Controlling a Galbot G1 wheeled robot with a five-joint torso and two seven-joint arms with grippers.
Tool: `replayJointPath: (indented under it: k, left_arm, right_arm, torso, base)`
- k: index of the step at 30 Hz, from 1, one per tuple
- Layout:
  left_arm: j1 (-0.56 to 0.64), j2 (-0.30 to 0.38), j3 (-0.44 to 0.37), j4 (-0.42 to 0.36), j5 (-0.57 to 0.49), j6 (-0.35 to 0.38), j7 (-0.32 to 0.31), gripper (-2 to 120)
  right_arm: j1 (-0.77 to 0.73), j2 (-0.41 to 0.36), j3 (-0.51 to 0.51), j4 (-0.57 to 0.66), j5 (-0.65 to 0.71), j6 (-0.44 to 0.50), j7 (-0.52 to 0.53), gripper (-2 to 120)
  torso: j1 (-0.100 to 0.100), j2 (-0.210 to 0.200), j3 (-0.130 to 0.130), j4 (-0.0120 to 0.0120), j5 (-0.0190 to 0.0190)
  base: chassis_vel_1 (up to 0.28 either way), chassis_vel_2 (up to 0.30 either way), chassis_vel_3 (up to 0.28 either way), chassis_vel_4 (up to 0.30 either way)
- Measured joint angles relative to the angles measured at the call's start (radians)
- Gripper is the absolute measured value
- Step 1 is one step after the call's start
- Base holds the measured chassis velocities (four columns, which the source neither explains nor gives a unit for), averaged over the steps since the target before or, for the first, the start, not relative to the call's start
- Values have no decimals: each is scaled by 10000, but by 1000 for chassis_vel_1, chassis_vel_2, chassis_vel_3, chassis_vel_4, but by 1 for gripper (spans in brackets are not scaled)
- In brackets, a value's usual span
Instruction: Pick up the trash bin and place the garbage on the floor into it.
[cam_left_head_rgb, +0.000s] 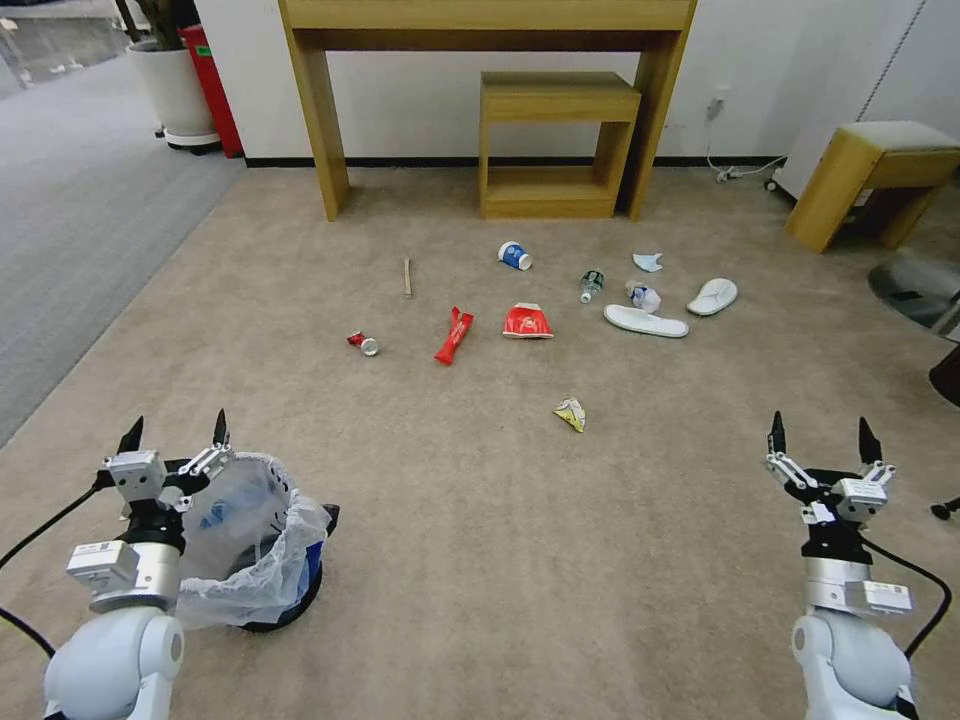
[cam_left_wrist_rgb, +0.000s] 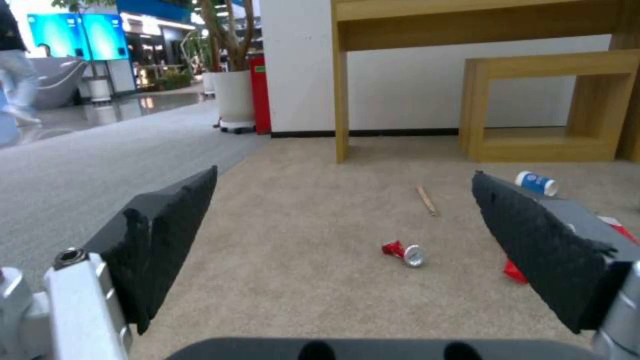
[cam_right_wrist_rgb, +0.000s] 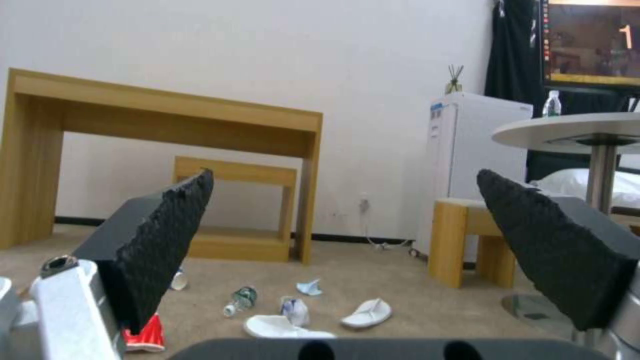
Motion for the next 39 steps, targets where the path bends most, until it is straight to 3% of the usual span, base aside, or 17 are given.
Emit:
replayJointPath:
  k: [39]
  left_arm:
    - [-59, 33, -1, 52, -149, 219, 136, 100]
  right_arm:
    - [85, -38, 28, -89, -32, 29, -10, 100]
  torso:
    - [0, 0, 0, 0, 0]
  base:
    - [0, 0, 0, 0]
